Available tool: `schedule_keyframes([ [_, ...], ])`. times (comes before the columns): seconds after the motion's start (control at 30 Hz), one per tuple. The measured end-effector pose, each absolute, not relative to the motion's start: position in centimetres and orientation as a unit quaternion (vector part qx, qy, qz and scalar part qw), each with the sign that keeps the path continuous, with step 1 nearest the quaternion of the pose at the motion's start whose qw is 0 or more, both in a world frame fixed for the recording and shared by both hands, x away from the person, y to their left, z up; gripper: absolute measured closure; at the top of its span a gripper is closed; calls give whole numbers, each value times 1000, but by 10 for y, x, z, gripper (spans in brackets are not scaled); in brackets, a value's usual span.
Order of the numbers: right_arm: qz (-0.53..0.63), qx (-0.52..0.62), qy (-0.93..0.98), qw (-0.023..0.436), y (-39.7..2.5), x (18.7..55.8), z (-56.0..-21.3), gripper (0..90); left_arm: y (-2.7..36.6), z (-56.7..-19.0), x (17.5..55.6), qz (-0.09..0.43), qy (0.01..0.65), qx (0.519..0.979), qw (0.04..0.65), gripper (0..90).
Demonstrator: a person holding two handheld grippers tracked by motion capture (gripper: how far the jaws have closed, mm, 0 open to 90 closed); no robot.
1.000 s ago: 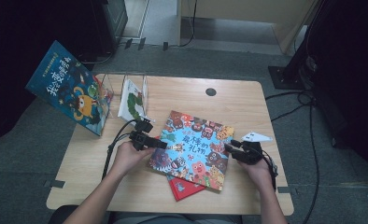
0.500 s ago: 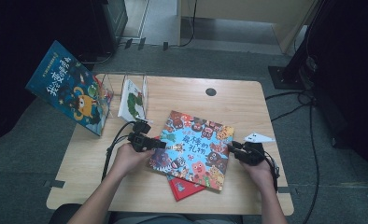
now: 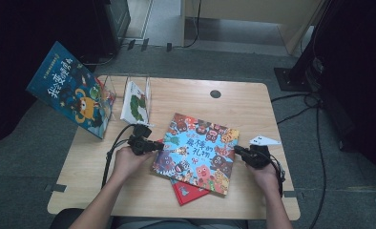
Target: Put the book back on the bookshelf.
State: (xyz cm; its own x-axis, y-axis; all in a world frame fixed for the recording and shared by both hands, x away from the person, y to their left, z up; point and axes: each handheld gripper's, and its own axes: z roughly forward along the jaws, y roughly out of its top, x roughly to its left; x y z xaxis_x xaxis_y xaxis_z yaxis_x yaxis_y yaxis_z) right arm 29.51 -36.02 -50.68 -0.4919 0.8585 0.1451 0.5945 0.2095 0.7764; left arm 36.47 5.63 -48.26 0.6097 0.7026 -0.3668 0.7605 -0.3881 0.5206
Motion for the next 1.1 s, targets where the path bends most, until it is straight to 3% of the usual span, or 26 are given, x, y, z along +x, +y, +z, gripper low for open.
schedule_keyframes([
  [0.23, 387, 486, 768, 156, -361, 296, -509, 900, 70, -485, 364, -69, 450, 820, 347, 900],
  [1.1, 390, 502, 758, 145, -354, 320, -509, 900, 95, -495, 346, -101, 482, 799, 344, 887],
])
